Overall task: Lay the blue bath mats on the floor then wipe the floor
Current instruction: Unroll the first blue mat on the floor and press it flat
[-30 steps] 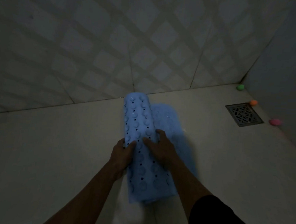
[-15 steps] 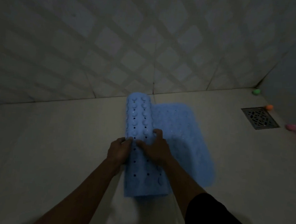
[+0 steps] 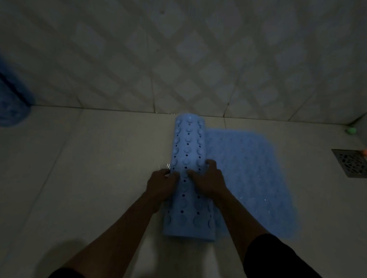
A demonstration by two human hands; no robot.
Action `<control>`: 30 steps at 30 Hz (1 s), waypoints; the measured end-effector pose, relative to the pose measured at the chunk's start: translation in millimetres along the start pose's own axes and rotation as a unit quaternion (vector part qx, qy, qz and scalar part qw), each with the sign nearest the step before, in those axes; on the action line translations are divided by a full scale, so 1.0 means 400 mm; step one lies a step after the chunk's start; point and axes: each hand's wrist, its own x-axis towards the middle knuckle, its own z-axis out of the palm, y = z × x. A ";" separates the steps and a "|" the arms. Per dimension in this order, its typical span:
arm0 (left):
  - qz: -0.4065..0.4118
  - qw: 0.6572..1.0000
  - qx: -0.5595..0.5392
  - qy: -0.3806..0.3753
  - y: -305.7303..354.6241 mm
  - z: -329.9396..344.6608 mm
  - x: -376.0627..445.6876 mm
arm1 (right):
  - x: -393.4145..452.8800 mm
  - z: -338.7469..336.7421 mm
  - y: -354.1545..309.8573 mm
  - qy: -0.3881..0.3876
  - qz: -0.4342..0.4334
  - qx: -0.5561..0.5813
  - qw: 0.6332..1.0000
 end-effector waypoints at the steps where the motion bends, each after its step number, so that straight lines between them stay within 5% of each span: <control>1: 0.008 1.000 0.003 0.003 -0.007 -0.006 -0.002 | -0.002 0.009 -0.007 0.014 -0.004 0.010 1.000; 14: 0.015 0.998 0.054 -0.023 -0.090 -0.077 -0.012 | -0.034 0.048 -0.063 -0.016 -0.010 0.050 0.999; 20: -0.006 0.998 -0.041 0.056 -0.081 -0.083 -0.066 | -0.035 0.090 -0.110 -0.043 -0.040 0.020 0.998; 25: 0.002 0.995 -0.043 0.086 -0.095 -0.089 -0.102 | -0.029 0.145 -0.098 0.024 -0.067 0.092 0.993; 30: -0.032 0.995 -0.017 0.093 -0.114 -0.116 -0.108 | 0.000 0.186 -0.100 -0.073 -0.042 0.099 0.992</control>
